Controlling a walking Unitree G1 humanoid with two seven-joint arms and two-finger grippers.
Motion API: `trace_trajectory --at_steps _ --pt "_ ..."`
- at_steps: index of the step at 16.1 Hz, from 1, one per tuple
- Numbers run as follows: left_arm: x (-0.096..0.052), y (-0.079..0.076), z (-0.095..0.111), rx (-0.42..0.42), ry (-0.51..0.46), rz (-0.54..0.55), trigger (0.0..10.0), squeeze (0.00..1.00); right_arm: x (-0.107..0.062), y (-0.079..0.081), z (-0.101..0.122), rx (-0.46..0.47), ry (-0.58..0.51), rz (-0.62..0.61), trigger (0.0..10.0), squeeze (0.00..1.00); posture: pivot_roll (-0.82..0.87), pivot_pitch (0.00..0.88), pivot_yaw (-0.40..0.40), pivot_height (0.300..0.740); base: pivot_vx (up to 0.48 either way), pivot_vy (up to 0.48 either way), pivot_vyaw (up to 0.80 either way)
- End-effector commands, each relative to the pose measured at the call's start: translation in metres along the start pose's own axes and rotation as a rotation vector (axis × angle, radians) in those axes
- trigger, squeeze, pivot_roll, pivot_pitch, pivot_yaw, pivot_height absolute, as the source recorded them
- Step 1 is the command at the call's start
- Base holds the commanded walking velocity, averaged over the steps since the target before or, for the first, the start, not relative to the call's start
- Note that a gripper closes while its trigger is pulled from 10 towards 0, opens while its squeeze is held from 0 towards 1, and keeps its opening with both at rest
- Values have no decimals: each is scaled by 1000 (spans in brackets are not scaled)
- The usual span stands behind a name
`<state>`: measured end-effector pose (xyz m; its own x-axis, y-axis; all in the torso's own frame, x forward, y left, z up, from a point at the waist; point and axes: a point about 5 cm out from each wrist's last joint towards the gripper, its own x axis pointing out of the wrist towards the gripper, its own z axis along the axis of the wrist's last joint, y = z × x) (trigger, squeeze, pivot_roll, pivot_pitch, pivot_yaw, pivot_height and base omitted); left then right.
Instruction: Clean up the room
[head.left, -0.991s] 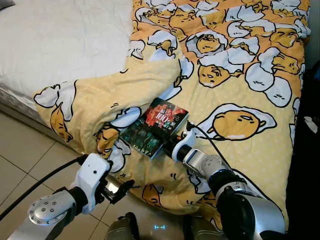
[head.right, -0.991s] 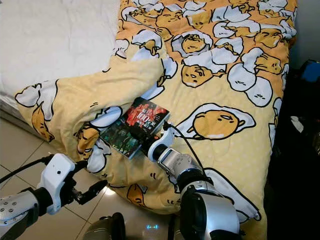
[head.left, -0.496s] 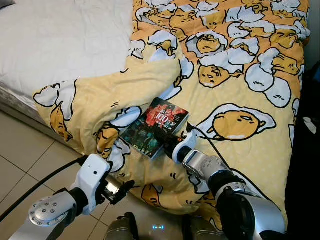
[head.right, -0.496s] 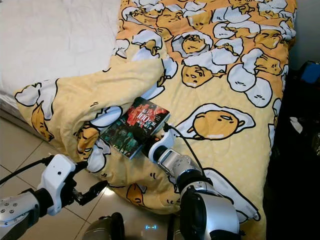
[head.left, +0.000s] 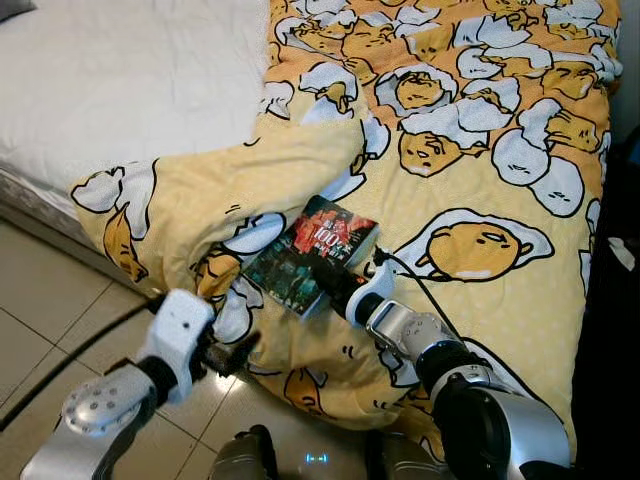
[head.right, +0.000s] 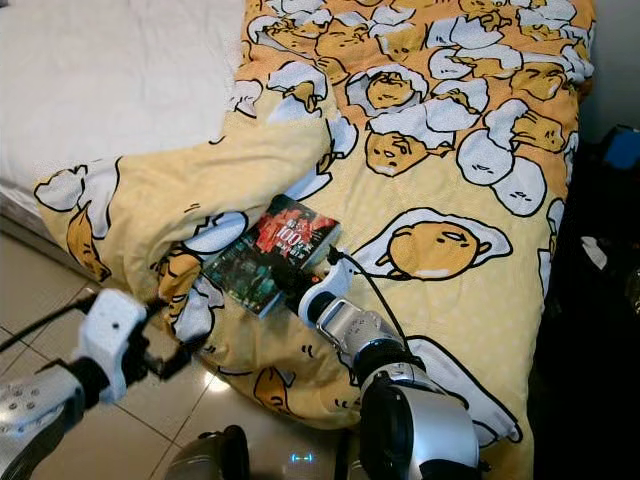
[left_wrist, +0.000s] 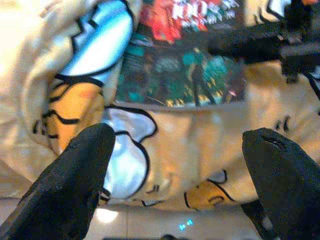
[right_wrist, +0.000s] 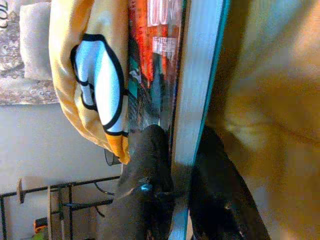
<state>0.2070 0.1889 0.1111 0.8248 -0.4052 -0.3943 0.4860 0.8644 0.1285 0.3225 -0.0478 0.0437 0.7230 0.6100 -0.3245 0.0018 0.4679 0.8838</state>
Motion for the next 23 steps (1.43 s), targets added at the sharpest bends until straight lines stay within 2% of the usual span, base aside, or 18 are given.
trace_trajectory --at_steps 1,5,6,7,8,9,10,11,12,14,15,16,17,18,19,20,21,23 --pt "1 3 0 -11 -15 15 10000 796 5 7 -4 -25 19 9 0 0 58 182 42 740 0 0 0" --pt "15 14 14 -16 -138 81 10000 804 2 9 4 -30 -24 64 0 0 45 146 39 740 0 0 0" --pt "18 15 18 -59 -128 30 10000 792 -2 12 13 -52 -46 147 0 0 42 114 33 740 0 0 0" --pt "19 14 19 -82 -128 4 10000 761 -4 12 15 -67 -45 168 0 0 42 107 32 740 0 0 0" --pt "20 13 22 -165 -145 -58 10000 698 -11 11 20 -120 -9 235 0 0 35 80 30 740 0 0 0" --pt "25 13 28 -231 -178 -119 10000 592 -27 10 27 -206 33 343 0 0 24 56 28 740 0 0 0" --pt "26 12 28 -250 -181 -135 10000 537 -31 10 28 -224 39 365 0 0 20 44 28 740 0 0 0" --pt "31 12 33 -333 -210 -208 10000 0 -50 14 37 -284 44 468 0 0 10 24 28 740 0 0 0" --pt "34 12 36 -362 -223 -244 10000 0 -60 16 40 -309 53 518 0 0 4 16 30 740 0 0 0" --pt "38 19 45 -414 -221 -361 10000 0 -92 22 46 -410 122 626 0 0 -10 0 42 740 0 0 0" --pt "37 18 49 -448 -215 -481 10000 0 -105 23 47 -446 170 666 0 0 -15 0 48 740 0 0 0" --pt "38 19 51 -493 -211 -524 10000 0 -111 24 47 -457 196 692 0 0 -18 0 56 740 0 0 0" --pt "43 24 57 -586 -229 -593 10000 0 -126 30 48 -478 257 761 0 0 -23 0 65 740 0 0 0" --pt "45 27 59 -606 -236 -610 10000 0 -131 32 47 -482 279 781 0 0 -25 0 66 740 0 0 0" --pt "49 26 66 -650 -275 -695 10000 0 -139 39 43 -498 338 822 0 0 -29 0 72 740 0 0 0" --pt "51 24 69 -671 -289 -737 1137 0 -141 41 40 -498 355 838 0 0 -30 0 73 740 0 0 0" --pt "51 25 71 -673 -294 -752 0 0 -142 42 39 -495 363 843 0 0 -32 0 75 740 0 0 0" --pt "50 22 71 -683 -274 -810 0 0 -141 42 37 -493 370 842 0 0 -32 0 77 740 0 0 0"
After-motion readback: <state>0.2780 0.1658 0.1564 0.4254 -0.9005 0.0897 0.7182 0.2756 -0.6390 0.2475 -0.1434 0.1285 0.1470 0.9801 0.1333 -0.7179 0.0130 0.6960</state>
